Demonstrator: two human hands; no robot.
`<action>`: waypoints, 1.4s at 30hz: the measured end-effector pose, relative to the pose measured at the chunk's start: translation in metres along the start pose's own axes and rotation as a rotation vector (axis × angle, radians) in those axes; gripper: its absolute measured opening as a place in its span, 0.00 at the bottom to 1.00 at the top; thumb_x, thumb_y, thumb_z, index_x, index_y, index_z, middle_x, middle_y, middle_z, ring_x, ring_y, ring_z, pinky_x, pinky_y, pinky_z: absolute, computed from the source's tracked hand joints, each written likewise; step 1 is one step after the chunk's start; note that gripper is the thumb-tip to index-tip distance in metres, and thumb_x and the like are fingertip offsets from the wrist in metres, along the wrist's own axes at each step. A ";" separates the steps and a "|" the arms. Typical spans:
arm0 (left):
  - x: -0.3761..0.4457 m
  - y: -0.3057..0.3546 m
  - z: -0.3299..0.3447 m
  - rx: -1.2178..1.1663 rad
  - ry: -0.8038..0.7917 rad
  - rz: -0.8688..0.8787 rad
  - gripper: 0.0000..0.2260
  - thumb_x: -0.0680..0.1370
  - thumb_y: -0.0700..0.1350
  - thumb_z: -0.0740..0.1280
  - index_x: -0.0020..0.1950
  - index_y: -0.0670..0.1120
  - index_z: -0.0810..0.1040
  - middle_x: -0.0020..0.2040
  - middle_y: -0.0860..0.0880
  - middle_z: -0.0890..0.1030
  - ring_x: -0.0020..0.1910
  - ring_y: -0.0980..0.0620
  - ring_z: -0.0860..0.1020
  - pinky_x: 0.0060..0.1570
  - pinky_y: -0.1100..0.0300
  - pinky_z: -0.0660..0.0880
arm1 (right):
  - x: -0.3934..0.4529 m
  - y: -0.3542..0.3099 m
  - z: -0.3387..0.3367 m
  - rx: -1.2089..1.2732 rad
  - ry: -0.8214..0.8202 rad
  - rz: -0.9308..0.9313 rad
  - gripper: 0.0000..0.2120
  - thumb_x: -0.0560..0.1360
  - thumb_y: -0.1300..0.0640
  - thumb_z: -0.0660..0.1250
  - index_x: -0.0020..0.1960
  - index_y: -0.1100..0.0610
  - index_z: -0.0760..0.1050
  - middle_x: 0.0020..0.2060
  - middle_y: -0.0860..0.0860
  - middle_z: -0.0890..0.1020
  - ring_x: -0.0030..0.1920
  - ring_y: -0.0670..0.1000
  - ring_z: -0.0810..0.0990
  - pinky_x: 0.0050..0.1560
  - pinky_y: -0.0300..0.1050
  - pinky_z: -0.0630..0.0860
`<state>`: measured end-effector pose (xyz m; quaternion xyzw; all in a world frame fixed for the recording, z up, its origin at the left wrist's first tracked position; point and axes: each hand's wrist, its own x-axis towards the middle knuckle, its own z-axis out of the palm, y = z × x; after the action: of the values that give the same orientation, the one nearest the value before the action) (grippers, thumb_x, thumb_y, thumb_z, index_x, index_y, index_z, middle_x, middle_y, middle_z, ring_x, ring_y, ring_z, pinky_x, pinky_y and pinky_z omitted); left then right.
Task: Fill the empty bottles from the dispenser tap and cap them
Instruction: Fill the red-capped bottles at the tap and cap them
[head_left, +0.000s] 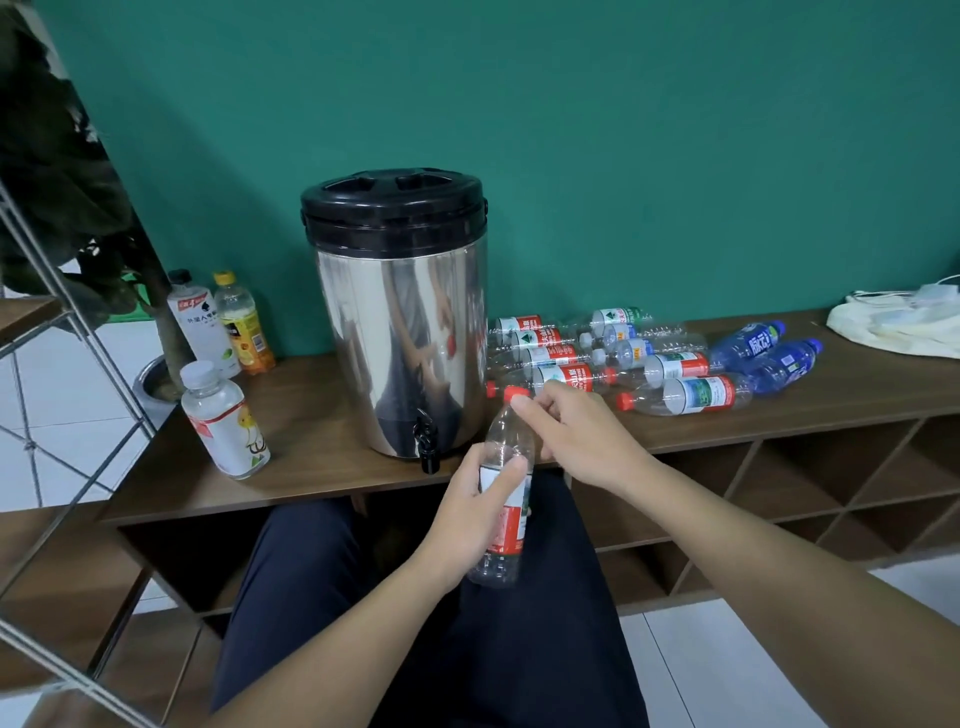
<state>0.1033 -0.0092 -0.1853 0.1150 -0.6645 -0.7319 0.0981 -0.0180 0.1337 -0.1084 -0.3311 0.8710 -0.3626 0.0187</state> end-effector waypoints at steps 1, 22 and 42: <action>-0.003 -0.002 -0.001 0.041 -0.003 0.011 0.16 0.82 0.63 0.74 0.63 0.56 0.79 0.55 0.45 0.87 0.54 0.40 0.88 0.56 0.40 0.87 | 0.005 -0.004 0.001 -0.032 0.008 -0.003 0.28 0.86 0.30 0.59 0.45 0.55 0.74 0.34 0.53 0.83 0.36 0.53 0.83 0.45 0.56 0.80; -0.027 -0.016 -0.042 0.350 -0.120 0.154 0.19 0.79 0.51 0.81 0.66 0.59 0.78 0.52 0.55 0.86 0.50 0.57 0.83 0.56 0.58 0.79 | 0.006 -0.010 -0.010 -0.265 -0.347 -0.134 0.26 0.89 0.36 0.57 0.45 0.56 0.71 0.39 0.50 0.74 0.37 0.50 0.69 0.41 0.51 0.69; -0.005 -0.094 -0.102 0.446 -0.156 0.004 0.29 0.77 0.47 0.80 0.72 0.61 0.70 0.59 0.55 0.84 0.56 0.55 0.83 0.65 0.52 0.81 | 0.039 0.041 0.055 -0.207 -0.178 -0.026 0.07 0.86 0.51 0.72 0.62 0.51 0.84 0.55 0.47 0.81 0.53 0.49 0.82 0.62 0.51 0.81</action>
<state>0.1394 -0.0955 -0.2882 0.0756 -0.8155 -0.5735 0.0203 -0.0567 0.0980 -0.1668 -0.3736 0.8942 -0.2401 0.0569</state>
